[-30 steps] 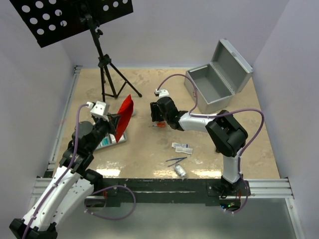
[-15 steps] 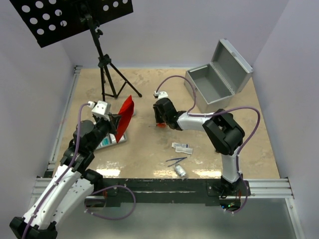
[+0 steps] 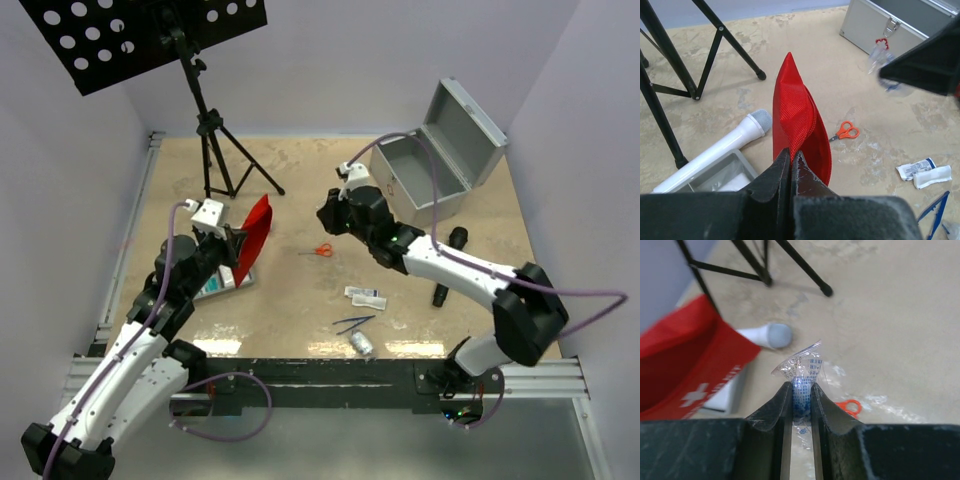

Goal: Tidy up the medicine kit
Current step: Pick up the medical item at the center of the board, then place the medical item at the medicine pouch.

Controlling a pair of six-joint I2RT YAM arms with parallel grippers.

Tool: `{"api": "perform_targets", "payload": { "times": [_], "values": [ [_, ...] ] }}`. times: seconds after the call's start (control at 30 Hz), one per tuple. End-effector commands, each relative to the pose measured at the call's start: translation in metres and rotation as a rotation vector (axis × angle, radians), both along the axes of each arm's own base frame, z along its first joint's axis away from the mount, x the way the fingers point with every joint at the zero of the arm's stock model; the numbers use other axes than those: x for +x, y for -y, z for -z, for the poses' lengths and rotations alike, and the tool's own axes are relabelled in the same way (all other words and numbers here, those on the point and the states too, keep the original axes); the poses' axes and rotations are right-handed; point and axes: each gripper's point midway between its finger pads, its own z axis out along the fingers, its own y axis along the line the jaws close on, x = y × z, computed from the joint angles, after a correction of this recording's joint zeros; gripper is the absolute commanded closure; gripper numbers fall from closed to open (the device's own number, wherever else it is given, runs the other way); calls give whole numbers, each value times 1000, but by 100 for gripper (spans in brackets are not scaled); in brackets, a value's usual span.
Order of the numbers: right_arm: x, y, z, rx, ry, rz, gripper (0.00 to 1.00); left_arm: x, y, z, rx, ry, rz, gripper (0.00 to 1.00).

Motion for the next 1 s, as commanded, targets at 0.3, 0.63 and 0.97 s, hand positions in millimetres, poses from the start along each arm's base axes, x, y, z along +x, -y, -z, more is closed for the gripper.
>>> {"api": "perform_targets", "payload": {
  "times": [0.3, 0.63, 0.97],
  "values": [
    [-80, -54, -110, 532, -61, -352, 82, 30, 18, -37, -59, 138, 14, 100],
    [-89, -94, -119, 666, -187, -494, 82, 35, 11, -39, 20, 176, -7, 100],
    [-86, -115, -122, 840, -280, -497, 84, 33, 14, -42, -8, 182, 2, 100]
  ]
}}
